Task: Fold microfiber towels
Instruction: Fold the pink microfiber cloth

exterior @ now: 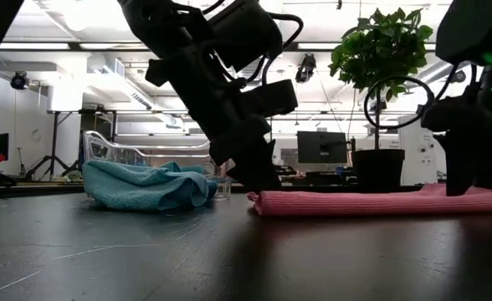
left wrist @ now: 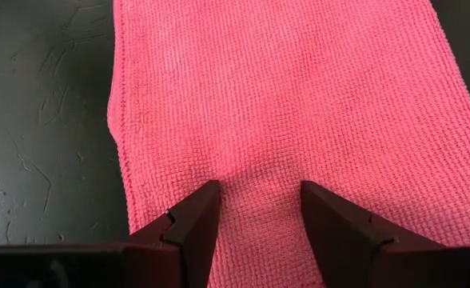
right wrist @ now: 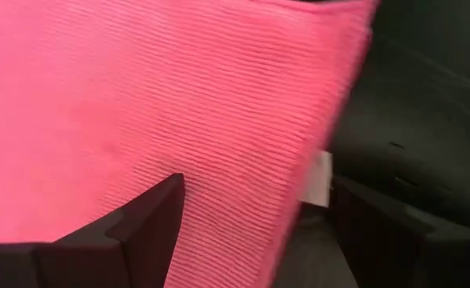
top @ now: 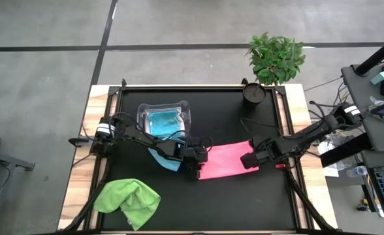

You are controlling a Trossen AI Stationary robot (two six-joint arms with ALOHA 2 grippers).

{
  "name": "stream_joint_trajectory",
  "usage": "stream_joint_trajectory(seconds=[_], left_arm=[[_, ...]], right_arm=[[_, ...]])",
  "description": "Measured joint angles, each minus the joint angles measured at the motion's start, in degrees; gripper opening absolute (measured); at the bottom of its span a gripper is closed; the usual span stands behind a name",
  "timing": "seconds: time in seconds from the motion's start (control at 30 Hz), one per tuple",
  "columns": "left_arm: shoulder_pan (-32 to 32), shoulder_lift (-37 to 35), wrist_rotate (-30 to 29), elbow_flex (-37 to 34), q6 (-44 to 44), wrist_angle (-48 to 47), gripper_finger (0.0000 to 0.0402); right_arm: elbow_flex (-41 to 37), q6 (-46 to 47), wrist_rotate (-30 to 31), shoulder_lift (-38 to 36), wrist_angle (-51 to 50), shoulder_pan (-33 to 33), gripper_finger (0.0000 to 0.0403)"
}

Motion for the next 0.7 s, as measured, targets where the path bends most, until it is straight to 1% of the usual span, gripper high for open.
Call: stream_joint_trajectory(seconds=[0.17, 0.27, 0.33, 0.5, 0.7], left_arm=[[0.0, 0.0, 0.0, 0.0, 0.0, -0.1, 0.0164], [0.0, 0.0, 0.0, 0.0, 0.0, -0.1, 0.0164], [0.0, 0.0, 0.1, 0.0, 0.0, -0.1, 0.0164], [0.0, 0.0, 0.1, 0.0, 0.0, -0.1, 0.0164], [0.0, -0.9, 0.3, -0.2, 0.4, -0.9, 0.0164]], right_arm=[[-1.0, -4.6, -0.2, 0.1, 9.2, 0.0, 0.0271], [-1.2, -5.8, -0.3, 0.1, 12.6, 0.0, 0.0251], [-1.4, -5.7, -0.3, 0.1, 13.0, 0.0, 0.0231], [-2.1, -4.3, -0.2, 0.1, 13.2, 0.0, 0.0162], [-2.1, -5.3, -0.2, 0.1, 13.4, 0.0, 0.0049]])
